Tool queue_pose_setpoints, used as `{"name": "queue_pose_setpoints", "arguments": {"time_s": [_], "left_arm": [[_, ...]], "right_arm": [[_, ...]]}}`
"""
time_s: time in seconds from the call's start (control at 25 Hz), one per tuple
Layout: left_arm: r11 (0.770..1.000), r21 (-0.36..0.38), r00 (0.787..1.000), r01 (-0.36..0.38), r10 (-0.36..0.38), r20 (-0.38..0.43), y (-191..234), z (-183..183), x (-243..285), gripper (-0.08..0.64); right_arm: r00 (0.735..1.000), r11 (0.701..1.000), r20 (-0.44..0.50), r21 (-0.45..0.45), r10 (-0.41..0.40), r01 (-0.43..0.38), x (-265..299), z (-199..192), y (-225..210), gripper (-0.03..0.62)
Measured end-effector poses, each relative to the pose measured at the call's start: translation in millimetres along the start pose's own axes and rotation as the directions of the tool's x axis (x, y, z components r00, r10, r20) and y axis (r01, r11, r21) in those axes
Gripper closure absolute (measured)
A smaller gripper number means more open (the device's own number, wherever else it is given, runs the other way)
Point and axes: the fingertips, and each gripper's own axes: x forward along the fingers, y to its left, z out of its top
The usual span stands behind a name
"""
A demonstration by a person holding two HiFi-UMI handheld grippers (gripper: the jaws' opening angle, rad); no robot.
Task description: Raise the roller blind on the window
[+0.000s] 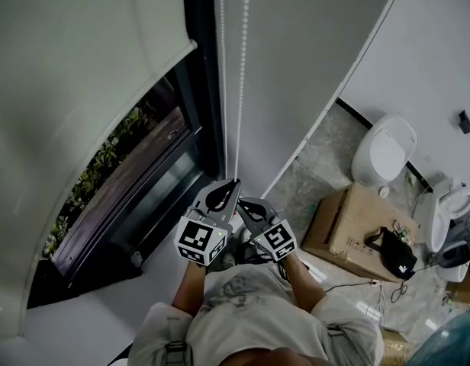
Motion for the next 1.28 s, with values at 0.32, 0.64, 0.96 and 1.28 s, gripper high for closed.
{"name": "queue_pose_setpoints", "arguments": {"time_s": [0.32,0.64,0.96,1.28], "left_arm": [[1.000,-0.001,1.000,-0.003,0.003,0.002,0.3,-5.0,-2.4,0.549],[1.000,0.006,1.000,-0.002,0.002,0.009,-0.3,-3.4,-4.0,0.549],[1.000,0.010,1.000,-0.005,0.004,0.012,-0.5,-4.5,-4.5,0.549],[1.000,0.013,1.000,-0.007,0.007,0.014,0.3,-4.8,-5.5,0.549]], "right_arm": [[1.000,0.999,-0.025,-0.047,-0.017,0.016,-6.2,-2.1,0.8,0.577],[0.993,1.000,0.114,-0.003,0.003,-0.003,-33.6,55.4,-5.1,0.541],[0.965,0.999,0.258,-0.014,0.038,-0.036,-49.1,144.0,-11.3,0.538],[0.921,0.997,0.385,-0.064,0.057,-0.036,-48.1,217.6,-14.3,0.538]]}}
